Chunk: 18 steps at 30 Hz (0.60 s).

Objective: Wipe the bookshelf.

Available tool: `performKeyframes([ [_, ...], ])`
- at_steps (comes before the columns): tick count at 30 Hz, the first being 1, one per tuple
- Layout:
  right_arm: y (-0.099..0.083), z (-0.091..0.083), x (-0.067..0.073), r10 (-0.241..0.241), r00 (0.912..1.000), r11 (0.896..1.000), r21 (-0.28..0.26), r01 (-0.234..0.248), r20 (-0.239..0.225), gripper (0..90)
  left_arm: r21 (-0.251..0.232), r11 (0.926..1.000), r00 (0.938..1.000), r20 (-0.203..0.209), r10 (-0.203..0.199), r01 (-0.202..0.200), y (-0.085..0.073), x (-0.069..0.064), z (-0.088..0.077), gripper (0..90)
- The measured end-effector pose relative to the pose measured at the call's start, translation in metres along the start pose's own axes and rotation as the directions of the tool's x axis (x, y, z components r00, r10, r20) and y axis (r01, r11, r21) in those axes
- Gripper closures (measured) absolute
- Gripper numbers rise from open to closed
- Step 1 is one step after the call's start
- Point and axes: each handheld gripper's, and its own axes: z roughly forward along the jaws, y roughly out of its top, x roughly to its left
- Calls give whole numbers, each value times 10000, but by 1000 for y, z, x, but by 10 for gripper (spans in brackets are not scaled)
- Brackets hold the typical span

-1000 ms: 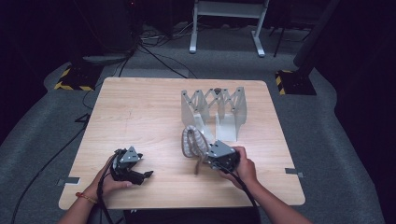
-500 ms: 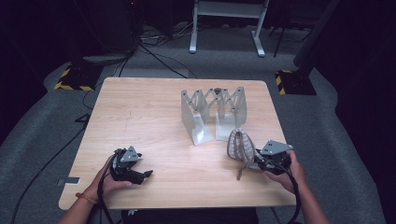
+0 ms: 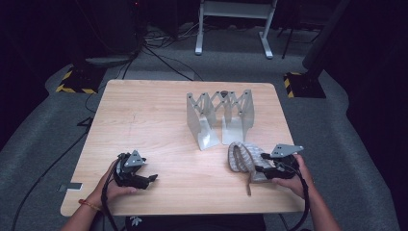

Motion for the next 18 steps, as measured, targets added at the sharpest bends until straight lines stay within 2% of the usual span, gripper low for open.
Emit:
performKeyframes([
  [3, 5, -4, 3, -57, 10000, 9996, -292, 58, 38, 380, -294, 9995, 9999, 86, -102, 104, 6, -4, -3, 204],
  [5, 6, -6, 4, -44, 10000, 9991, -413, 47, 83, 352, -392, 9991, 9999, 31, 141, -140, 11, -6, -4, 204],
  [8, 6, -8, 4, -18, 9995, 9987, -518, 34, 304, 352, -496, 9985, 9997, -107, 215, -220, 20, -10, -1, 206],
  [10, 5, -10, 1, 143, 9991, 9979, -642, -118, 388, 361, -682, 9976, 9999, -53, 151, -154, 29, -12, 1, 211],
  [14, 2, -11, -6, 413, 9968, 9972, -657, -368, 679, 384, -942, 9937, 9981, 73, 614, -605, 58, -25, 6, 211],
  [15, 2, -11, -6, 413, 9968, 9972, -657, -368, 679, 384, -942, 9937, 9981, 73, 614, -605, 58, -25, 6, 211],
  [16, 0, -10, -8, 534, 9950, 9969, -620, -482, 848, 398, -1169, 9911, 9974, 276, 672, -636, 72, -31, 9, 212],
  [18, -1, -10, -10, 556, 9937, 9972, -558, -503, 976, 406, -1258, 9901, 9973, 308, 674, -630, 86, -35, 13, 216],
])
